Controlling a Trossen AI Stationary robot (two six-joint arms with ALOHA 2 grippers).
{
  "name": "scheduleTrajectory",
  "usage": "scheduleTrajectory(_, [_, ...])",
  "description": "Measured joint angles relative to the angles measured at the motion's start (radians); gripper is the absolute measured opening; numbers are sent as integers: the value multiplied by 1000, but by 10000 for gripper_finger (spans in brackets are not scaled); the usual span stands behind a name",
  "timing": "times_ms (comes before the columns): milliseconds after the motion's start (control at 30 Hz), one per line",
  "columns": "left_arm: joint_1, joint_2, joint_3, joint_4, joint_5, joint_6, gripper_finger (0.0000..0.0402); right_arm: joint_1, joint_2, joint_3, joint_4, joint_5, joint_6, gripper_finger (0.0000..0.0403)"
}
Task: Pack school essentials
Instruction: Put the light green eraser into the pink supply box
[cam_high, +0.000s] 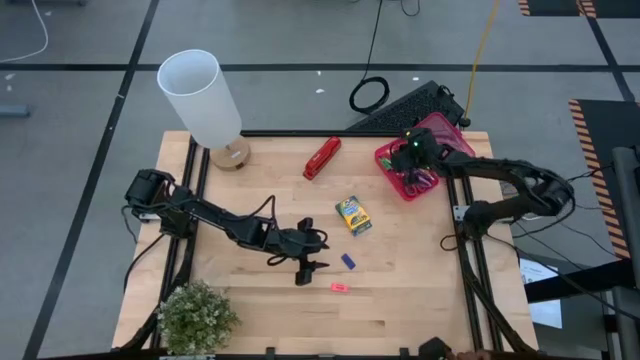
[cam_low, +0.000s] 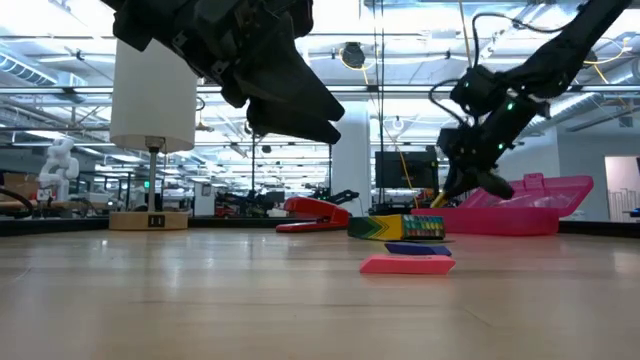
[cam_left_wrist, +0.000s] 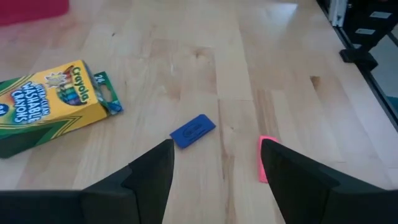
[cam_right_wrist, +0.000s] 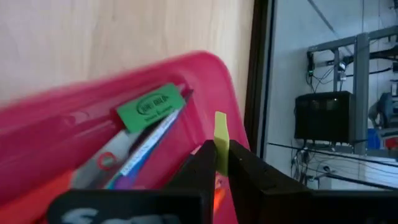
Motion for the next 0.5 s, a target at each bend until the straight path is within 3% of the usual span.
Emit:
scheduleTrajectory(233, [-8, 0, 0, 3, 11, -8, 241, -17, 84, 1, 56, -21, -34, 70])
scheduleTrajectory(500, [-8, 0, 0, 3, 11, -10, 241, -3, -19, 2, 2, -22, 50, 144])
